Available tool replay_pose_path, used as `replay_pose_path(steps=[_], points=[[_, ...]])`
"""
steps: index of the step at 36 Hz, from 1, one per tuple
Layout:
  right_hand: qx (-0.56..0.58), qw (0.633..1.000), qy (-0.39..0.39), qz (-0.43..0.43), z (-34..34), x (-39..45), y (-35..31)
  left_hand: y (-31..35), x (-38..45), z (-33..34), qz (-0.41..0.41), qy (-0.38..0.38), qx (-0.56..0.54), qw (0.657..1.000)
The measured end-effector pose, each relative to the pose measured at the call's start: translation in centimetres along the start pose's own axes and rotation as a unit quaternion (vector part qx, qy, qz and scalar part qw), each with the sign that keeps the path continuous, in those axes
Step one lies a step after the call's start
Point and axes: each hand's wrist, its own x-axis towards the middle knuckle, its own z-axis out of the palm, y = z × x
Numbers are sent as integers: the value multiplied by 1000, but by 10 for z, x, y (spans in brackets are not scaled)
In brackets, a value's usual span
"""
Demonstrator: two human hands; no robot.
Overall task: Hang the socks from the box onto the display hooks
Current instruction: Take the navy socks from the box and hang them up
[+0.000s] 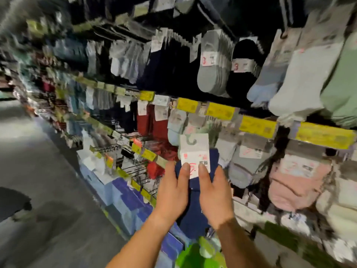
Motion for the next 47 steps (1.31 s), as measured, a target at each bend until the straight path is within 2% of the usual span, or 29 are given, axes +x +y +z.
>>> replay_pose_path(steps=[5, 10, 15, 19, 26, 31, 36, 41, 47], points=[[6, 999, 47, 24, 63, 27, -24, -20, 63, -46, 34, -53, -25, 998], [-2, 991, 127, -52, 112, 50, -45, -42, 118, -71, 72, -82, -57, 992], [21, 990, 125, -57, 149, 82, -59, -61, 171, -90, 97, -89, -67, 989], [19, 991, 119, -59, 181, 111, -66, -80, 210, -102, 85, -85, -85, 989], [18, 981, 184, -62, 229, 164, -78, -93, 281, -119, 113, -117, -140, 977], [0, 974, 208, -84, 257, 195, -103, -100, 340, -128, 154, -114, -107, 976], [-18, 962, 251, -108, 292, 239, -138, -90, 401, -157, 158, -188, -171, 954], [1, 950, 287, -122, 315, 293, -188, -60, 475, -177, 201, -168, -154, 953], [-26, 940, 315, -131, 313, 340, -235, -23, 533, -177, 220, -174, -188, 941]])
